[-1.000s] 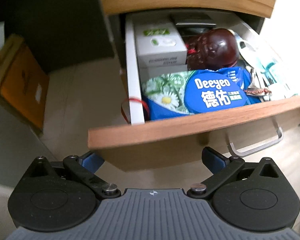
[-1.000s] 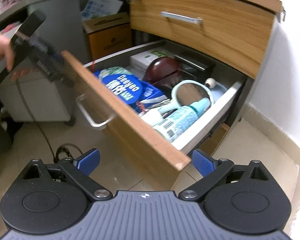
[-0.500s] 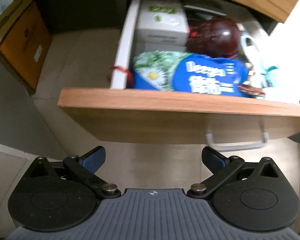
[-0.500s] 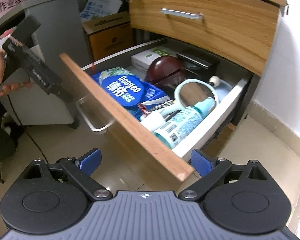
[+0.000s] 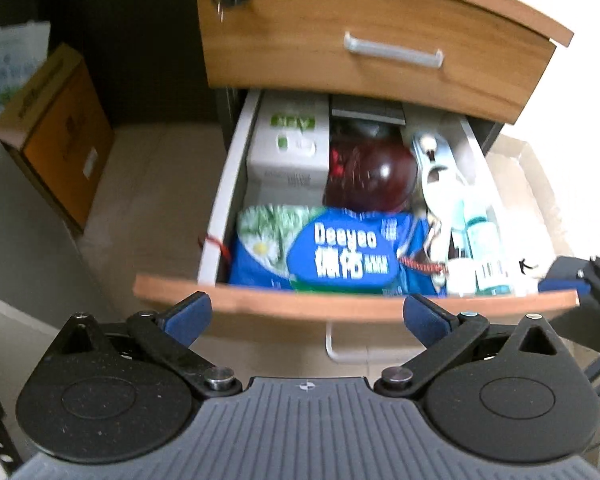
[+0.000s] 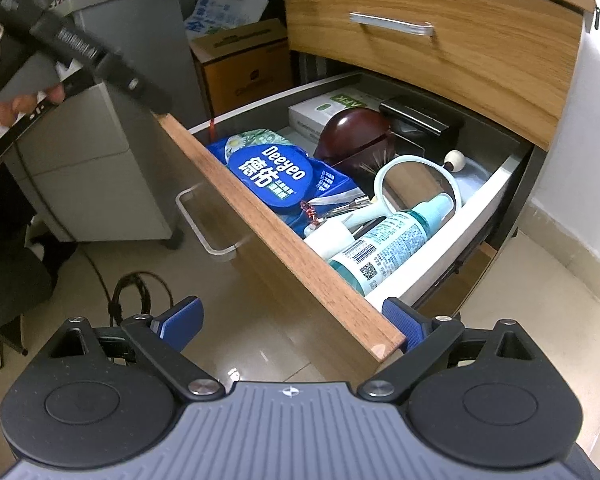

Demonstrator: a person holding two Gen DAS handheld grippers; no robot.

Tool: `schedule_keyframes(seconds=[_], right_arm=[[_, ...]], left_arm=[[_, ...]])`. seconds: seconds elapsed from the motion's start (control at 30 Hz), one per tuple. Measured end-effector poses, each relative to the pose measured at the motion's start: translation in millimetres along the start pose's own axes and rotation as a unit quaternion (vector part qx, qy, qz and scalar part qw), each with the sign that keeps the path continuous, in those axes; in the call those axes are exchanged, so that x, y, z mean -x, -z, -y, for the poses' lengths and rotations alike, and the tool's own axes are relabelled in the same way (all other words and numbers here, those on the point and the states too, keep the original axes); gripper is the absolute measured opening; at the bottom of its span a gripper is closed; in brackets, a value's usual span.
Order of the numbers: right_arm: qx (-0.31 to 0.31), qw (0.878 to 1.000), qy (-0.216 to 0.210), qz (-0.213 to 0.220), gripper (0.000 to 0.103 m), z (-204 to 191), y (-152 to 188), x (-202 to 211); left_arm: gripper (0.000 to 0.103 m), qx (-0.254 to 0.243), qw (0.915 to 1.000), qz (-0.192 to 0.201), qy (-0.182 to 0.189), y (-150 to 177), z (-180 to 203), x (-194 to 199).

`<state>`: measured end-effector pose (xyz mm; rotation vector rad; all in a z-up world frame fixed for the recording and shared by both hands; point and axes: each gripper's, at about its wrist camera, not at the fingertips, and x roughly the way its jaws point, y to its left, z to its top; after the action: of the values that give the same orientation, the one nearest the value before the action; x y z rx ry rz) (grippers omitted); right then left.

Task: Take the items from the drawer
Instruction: 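Move both tools above the open drawer's contents, then lower the open left tool toward the blue Deeyeo wet-wipes pack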

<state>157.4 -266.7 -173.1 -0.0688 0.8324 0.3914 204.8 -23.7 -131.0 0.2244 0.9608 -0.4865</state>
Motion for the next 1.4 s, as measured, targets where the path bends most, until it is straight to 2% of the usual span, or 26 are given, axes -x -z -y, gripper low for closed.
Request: schedule_keyframes(seconds=[0.1, 0.33, 0.47, 0.7, 0.8, 0.93, 1.2, 1.4], right_arm=[[0.003, 1.000, -0.009, -0.005, 0.098, 0, 0, 1], [0.008, 1.000, -0.017, -0.017, 0.099, -2, 2, 3], [-0.023, 0.999, -0.029, -0.008, 0.099, 6, -1, 4], [-0.057, 0.998, -0.003, 0.019, 0.099, 18, -12, 4], [-0.075, 0.997, 0.006, 0.021, 0.099, 26, -15, 1], [-0.078, 0.997, -0.003, 0.009, 0.099, 29, -20, -3], [-0.099, 0.993, -0.045, 0.038, 0.099, 34, -39, 2], [-0.082, 0.995, -0.049, 0.036, 0.099, 39, -62, -5]], left_arm=[[0.103, -0.007, 0.9998, 0.017, -0.008, -8, 6, 4], [0.103, -0.007, 0.9999, 0.014, -0.002, -26, 13, -9], [0.103, -0.005, 0.9999, 0.014, 0.009, -33, 17, -18], [0.103, -0.012, 0.9996, 0.013, 0.023, -36, 25, -32], [0.103, -0.021, 0.9994, -0.002, 0.027, -34, 27, -44], [0.103, -0.032, 0.9987, -0.022, 0.032, -31, 29, -60], [0.103, -0.034, 0.9928, -0.079, 0.084, -39, 17, -96], [0.103, -0.047, 0.9883, -0.132, 0.060, -49, 21, -129]])
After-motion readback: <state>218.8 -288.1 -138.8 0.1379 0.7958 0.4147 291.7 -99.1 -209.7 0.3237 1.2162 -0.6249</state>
